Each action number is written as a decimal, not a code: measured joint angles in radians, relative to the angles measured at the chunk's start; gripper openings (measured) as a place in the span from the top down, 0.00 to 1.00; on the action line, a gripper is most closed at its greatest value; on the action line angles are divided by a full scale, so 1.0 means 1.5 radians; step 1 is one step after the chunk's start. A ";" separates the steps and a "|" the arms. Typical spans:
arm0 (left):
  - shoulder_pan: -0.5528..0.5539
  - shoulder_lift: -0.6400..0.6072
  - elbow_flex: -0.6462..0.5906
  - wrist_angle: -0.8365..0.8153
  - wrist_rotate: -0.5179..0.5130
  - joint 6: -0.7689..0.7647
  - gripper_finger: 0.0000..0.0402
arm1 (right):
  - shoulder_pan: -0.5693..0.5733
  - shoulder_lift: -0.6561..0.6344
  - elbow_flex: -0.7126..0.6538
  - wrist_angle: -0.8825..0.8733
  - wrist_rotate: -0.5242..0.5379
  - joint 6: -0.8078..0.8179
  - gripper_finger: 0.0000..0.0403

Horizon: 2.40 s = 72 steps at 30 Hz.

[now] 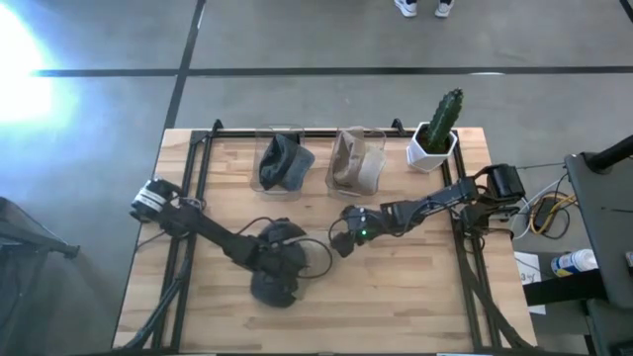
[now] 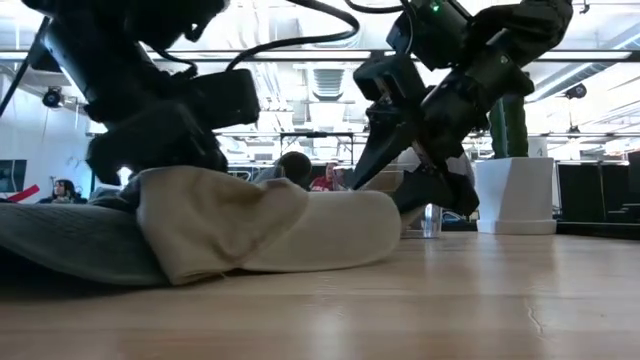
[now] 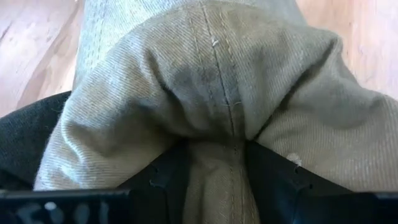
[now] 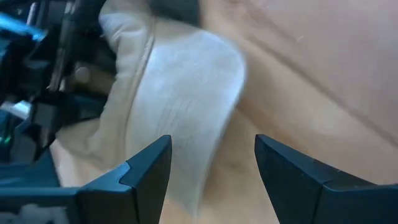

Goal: Pick & Place hat
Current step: Put the brown cap into the right transparent bin

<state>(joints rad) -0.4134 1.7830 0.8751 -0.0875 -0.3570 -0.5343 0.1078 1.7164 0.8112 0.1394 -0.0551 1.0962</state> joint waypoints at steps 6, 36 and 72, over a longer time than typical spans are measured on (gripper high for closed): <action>0.029 0.011 0.022 -0.003 0.002 0.014 0.61 | 0.001 0.000 -0.001 0.029 -0.081 -0.002 0.44; 0.011 -0.246 0.123 -0.382 -0.074 -0.216 0.61 | -0.005 -0.297 0.001 -0.007 0.104 -0.097 0.96; -0.017 -0.292 0.122 -0.375 -0.210 -0.262 0.61 | -0.314 -0.103 0.273 -0.630 0.057 -0.067 0.97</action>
<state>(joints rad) -0.4385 1.3453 1.0588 -0.6498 -0.6719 -0.9268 -0.3627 1.5619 1.2213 -0.8060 0.0302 0.9951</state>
